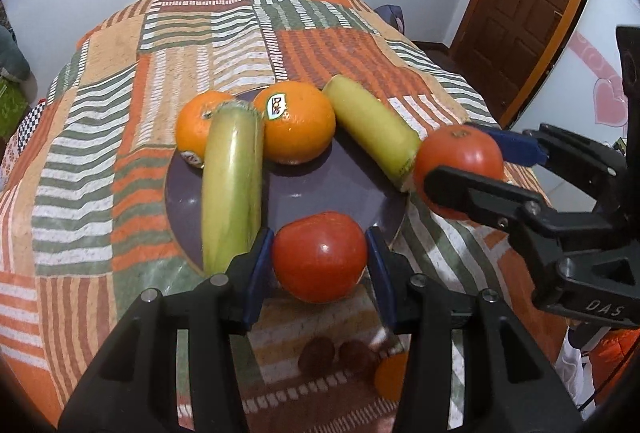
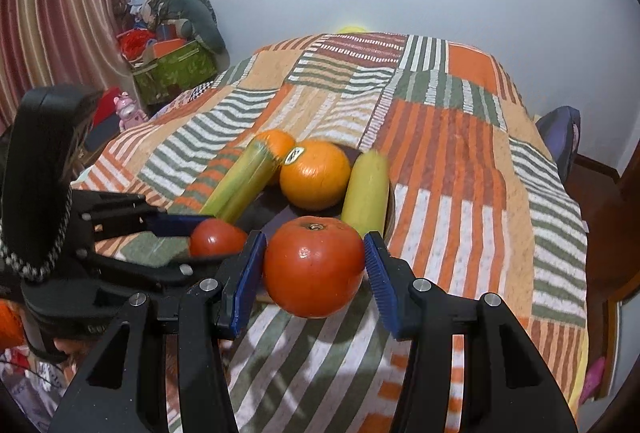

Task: Organize fruits
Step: 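Carry both tomatoes onto the purple plate and open both tools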

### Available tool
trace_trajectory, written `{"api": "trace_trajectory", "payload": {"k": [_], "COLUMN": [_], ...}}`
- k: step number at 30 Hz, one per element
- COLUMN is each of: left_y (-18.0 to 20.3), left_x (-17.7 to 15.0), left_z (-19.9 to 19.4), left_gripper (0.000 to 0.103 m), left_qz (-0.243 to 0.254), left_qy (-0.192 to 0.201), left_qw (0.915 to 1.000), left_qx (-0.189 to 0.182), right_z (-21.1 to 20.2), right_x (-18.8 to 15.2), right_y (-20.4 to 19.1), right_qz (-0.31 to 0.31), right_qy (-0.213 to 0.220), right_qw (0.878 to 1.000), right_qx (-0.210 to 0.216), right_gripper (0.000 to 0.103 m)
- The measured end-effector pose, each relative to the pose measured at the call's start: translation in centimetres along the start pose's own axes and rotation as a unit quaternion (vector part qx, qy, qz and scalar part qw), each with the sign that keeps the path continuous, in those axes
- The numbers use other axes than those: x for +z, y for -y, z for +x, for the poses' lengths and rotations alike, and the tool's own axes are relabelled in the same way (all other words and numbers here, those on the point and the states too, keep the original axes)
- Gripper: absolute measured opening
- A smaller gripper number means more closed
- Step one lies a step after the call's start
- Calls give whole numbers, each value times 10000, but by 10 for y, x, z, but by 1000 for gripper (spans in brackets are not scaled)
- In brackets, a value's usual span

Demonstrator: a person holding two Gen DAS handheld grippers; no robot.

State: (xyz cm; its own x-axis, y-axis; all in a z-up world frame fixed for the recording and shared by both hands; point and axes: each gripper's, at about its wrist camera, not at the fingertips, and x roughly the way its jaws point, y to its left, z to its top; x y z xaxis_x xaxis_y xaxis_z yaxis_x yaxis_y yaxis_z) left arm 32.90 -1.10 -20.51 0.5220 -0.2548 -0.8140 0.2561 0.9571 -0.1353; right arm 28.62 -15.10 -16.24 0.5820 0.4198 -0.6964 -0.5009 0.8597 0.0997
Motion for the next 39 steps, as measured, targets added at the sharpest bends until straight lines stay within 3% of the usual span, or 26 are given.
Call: {"api": "trace_trajectory", "payload": {"k": [11, 23, 34, 39], "left_y": [-3, 2, 4, 4], "left_x": [16, 23, 21, 22], "left_z": [24, 41, 42, 27], "left_gripper": [46, 46, 47, 50], "left_qz": [1, 87, 168, 111], "left_qy": [-100, -175, -180, -1], "left_qw": [9999, 9998, 9997, 9999], "left_qx": [-139, -93, -61, -61], "right_z": [35, 48, 42, 28], "right_x": [26, 26, 26, 28], "right_y": [2, -2, 0, -2], "right_qz": [-21, -148, -41, -99], "right_qy": [-60, -160, -21, 97], "right_qw": [9999, 9995, 9994, 9996], "right_qx": [156, 237, 340, 251], "right_gripper": [47, 48, 48, 49]}}
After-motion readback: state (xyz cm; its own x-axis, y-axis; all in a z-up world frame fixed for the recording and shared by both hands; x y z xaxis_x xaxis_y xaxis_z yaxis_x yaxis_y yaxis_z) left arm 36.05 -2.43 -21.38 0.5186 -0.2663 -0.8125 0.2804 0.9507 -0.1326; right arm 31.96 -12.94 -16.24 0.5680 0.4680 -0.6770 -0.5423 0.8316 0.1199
